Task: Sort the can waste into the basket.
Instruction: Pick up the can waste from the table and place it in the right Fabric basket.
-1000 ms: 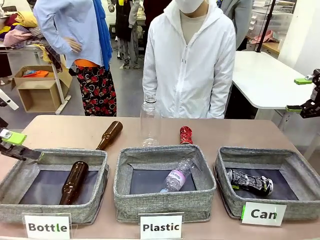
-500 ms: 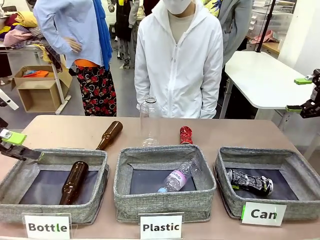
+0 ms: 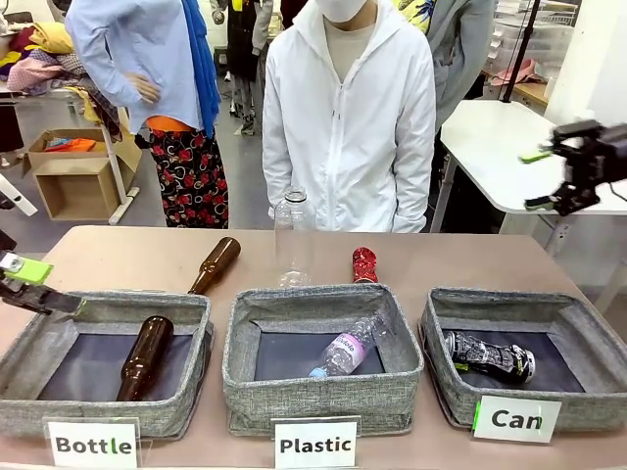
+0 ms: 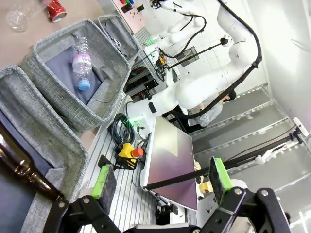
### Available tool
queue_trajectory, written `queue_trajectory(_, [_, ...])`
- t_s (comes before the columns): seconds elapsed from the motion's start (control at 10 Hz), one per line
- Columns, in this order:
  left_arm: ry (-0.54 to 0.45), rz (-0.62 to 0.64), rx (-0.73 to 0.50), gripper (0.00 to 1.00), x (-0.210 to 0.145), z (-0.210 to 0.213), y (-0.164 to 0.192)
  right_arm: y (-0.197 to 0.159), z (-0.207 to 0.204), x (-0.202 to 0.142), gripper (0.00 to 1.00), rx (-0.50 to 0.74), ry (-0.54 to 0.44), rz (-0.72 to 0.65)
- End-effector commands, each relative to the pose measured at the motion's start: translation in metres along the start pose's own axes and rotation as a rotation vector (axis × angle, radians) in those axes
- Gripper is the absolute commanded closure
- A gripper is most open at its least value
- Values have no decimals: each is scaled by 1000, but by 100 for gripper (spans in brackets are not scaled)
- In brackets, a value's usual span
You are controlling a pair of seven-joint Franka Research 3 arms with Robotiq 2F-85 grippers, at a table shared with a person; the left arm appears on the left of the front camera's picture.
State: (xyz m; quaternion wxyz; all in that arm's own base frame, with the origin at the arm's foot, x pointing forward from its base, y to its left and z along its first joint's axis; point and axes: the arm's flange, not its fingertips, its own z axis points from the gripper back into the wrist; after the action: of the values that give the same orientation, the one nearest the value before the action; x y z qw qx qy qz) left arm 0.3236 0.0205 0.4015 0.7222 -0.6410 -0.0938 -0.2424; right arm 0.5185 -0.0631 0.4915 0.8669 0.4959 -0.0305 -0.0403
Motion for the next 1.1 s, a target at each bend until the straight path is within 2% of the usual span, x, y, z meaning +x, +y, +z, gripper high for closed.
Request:
queue_trajectory(0.0, [-2,5,-6,0,-1,1,-4,48,-60,17,0,-329,45,-60])
queue_trajectory(0.2, [-2,5,-6,0,-1,1,-4,76,-135,37,0,-628,53,-60])
queue_trajectory(0.3, [-2,5,-6,0,-1,1,-4,85,-167,42,0,-736,63,-17])
queue_trajectory(0.5, [-2,5,-6,0,-1,1,-4,90,-213,41,0,-895,-14,-2])
queue_trajectory(0.7, [-2,5,-6,0,-1,1,-4,88,-235,34,0,-908,-78,20])
queue_trajectory(0.8, [-2,5,-6,0,-1,1,-4,79,-228,32,0,-881,4,20])
queue_trajectory(1.0, [-2,5,-6,0,-1,1,-4,80,-237,32,0,-903,-17,28])
